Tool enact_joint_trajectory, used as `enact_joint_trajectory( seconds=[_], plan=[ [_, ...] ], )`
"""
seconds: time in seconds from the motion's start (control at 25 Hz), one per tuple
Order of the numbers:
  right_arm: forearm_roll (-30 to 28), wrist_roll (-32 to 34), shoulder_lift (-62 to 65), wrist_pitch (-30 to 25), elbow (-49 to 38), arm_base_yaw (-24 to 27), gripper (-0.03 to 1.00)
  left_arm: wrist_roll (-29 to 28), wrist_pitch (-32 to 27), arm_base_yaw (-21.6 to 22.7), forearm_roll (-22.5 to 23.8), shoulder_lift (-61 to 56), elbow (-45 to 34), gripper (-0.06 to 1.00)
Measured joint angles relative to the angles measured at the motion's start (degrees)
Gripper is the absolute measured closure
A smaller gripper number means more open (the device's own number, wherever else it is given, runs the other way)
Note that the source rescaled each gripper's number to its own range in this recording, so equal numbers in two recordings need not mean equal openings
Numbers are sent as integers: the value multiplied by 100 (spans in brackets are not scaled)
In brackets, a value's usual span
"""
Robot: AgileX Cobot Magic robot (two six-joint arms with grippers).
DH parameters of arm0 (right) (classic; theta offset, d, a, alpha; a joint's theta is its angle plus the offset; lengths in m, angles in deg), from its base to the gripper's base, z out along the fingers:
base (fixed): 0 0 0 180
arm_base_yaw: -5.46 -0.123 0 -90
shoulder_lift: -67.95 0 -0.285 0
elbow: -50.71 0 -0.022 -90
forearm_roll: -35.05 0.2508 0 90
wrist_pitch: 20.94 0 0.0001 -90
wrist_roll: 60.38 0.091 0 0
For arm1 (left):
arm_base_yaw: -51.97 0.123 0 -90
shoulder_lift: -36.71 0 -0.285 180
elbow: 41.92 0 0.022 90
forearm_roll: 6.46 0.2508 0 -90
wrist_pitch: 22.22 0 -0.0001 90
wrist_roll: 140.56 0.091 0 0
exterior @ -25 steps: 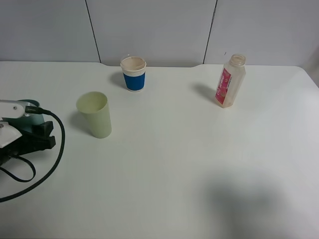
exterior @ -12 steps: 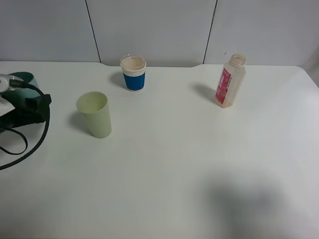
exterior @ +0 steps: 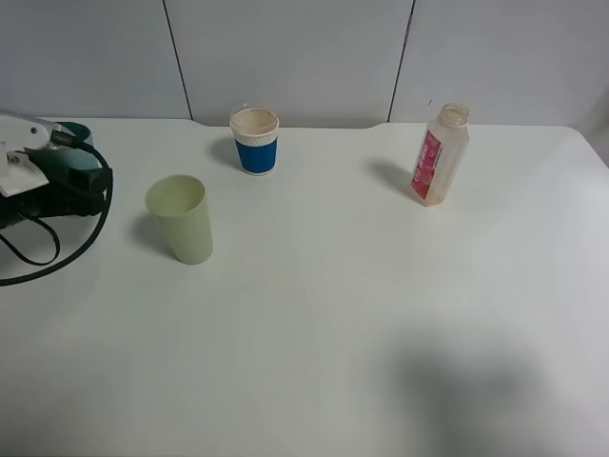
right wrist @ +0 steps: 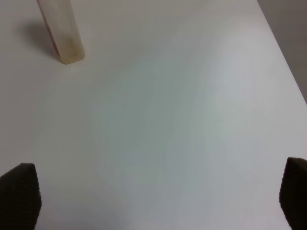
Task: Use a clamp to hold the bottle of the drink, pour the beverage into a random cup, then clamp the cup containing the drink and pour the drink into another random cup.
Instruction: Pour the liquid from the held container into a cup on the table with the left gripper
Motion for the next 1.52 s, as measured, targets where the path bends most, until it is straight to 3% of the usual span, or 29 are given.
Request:
enact_joint_trajectory(
  seconds=[0.36, 0.68, 1.52],
  plan=[
    [0, 0, 0, 0, 0, 0, -3, 64, -1055, 0, 409, -324, 683, 94],
    [0, 0, 0, 0, 0, 0, -3, 113, -1558, -19, 930, -509, 807, 94],
    [0, 0, 0, 0, 0, 0, -3, 499, -1787, -787, 413, -520, 1155, 94]
  ],
)
